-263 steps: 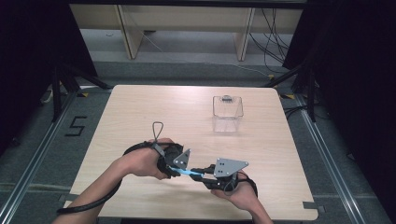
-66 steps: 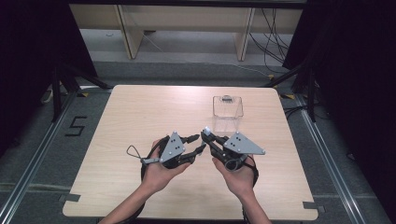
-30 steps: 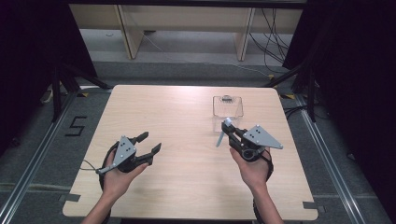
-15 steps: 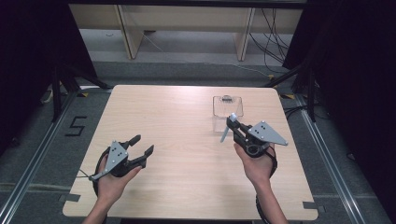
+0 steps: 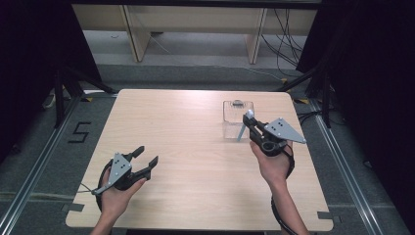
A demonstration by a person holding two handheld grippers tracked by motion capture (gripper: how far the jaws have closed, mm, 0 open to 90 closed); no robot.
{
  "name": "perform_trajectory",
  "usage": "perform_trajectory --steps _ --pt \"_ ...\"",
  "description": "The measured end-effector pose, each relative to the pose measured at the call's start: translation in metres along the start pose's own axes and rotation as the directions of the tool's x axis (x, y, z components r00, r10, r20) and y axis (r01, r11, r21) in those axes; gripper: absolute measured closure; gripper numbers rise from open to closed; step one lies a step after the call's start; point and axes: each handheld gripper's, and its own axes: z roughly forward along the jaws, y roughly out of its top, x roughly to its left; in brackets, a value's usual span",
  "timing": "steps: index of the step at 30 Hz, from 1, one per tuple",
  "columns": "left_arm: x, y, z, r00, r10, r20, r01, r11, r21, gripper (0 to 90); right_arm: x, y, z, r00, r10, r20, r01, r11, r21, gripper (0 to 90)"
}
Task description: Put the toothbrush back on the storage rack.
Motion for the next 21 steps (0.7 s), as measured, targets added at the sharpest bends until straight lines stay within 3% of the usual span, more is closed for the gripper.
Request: perform_trajectory --steps 4,10,11,12,16,17,21 --pt "0.002 -0.002 0.001 1.0000 0.001 0.001 -0.001 0.9999 -0.016 36.8 -0.006 0.001 0.001 0.9998 -0.013 0.013 0.013 1.000 -0.004 85.1" --pt "0.003 -0.005 -0.001 0.9999 -0.004 -0.013 0.004 1.0000 0.007 36.7 -0.014 0.002 0.003 0.9996 0.003 0.030 -0.003 1.000 -0.007 85.1" --pt "0.004 -0.006 0.001 1.0000 -0.006 -0.007 0.006 0.9999 -0.014 36.7 -0.015 0.003 0.004 0.9994 0.014 0.033 -0.013 1.000 -0.012 85.1" --pt "0.004 -0.007 -0.001 0.9999 -0.006 -0.015 0.006 0.9999 0.009 36.7 -0.015 0.003 0.004 0.9994 0.014 0.033 -0.013 1.000 -0.012 85.1" --pt "0.003 -0.008 0.002 0.9999 -0.010 -0.003 0.010 0.9999 -0.009 36.9 -0.019 0.006 0.004 0.9988 0.009 0.049 -0.008 1.000 -0.018 85.1" --pt "0.003 -0.008 0.000 0.9999 -0.011 -0.012 0.012 0.9999 0.012 36.9 -0.021 0.008 0.005 0.9989 0.020 0.043 -0.019 1.000 -0.019 85.1" --pt "0.002 -0.011 0.002 0.9998 -0.017 -0.006 0.017 0.9997 0.016 36.9 -0.024 0.010 0.003 0.9984 0.012 0.056 -0.011 1.000 -0.019 85.1"
